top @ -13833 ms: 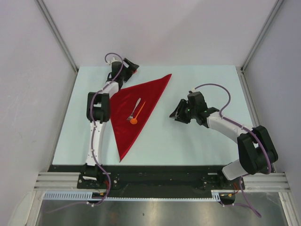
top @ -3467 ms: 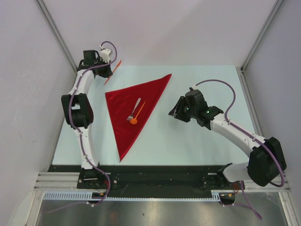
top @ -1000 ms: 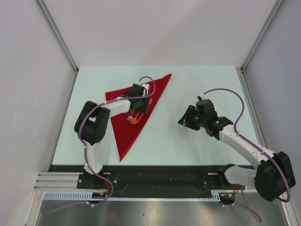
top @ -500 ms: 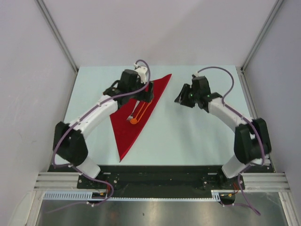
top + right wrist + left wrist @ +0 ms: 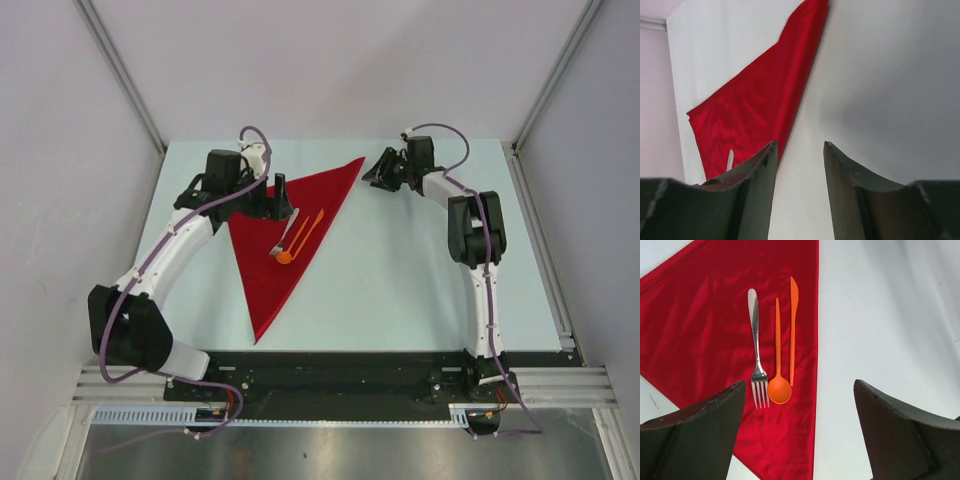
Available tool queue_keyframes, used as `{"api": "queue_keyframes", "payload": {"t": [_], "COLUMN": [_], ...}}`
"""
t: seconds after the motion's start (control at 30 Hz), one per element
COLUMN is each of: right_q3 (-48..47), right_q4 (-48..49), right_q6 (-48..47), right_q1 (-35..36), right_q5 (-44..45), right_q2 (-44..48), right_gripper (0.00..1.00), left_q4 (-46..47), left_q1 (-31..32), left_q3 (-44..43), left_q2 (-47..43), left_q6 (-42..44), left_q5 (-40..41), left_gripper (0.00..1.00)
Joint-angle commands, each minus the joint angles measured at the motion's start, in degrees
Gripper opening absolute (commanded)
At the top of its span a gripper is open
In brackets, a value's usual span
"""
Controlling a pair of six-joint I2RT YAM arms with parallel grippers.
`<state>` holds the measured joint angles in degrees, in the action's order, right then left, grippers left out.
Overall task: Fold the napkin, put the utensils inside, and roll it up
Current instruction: Place the utensil onto the napkin, then fold the napkin
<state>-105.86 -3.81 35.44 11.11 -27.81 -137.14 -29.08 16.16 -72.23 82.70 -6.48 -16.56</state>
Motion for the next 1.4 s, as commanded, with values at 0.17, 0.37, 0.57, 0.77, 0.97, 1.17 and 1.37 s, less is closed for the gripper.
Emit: {"api": "queue_keyframes", "payload": {"t": [0.17,0.37,0.57,0.77,0.97,1.17,1.37], "right_q3": [-16.99,-23.94,-27.81,-29.57,-33.17,-33.0,-32.65], "right_q4": [9.18,7.86,5.31,4.52,4.17,4.08,5.04], "right_q6": [10.26,13.16,13.77,14.31,15.18,15.1,15.71], "right_q1": [-1.45,-1.53,-1.01,-0.83,-0.57,-0.39,-0.48], "right_q5": [-4.79,-2.95,-1.02,0.65,1.62,2.85,3.2], "right_q2": [-14.11,-20.35,-23.52,-25.28,-27.91,-28.53,-29.15], "right_gripper": [0.47,0.47,0.46,0.44,0.41,0.36,0.24], "left_q4": [3.15,3.68,3.94,4.29,4.47,4.73,5.0], "left_q1": [-1.4,-2.28,-3.24,-3.86,-4.3,-5.09,-5.97], "left_q3": [1.03,1.48,1.56,1.56,1.56,1.56,1.74], "left_q2": [-2.98,-3.59,-3.68,-3.77,-3.6,-3.33,-2.8], "left_q6": [-1.87,-1.78,-1.87,-2.31,-2.4,-2.83,-3.27], "left_q5": [-7.34,-8.4,-11.56,-14.02,-15.87,-17.63,-19.13], "left_gripper": [0.93,0.93,0.93,0.93,0.93,0.93,0.93]}}
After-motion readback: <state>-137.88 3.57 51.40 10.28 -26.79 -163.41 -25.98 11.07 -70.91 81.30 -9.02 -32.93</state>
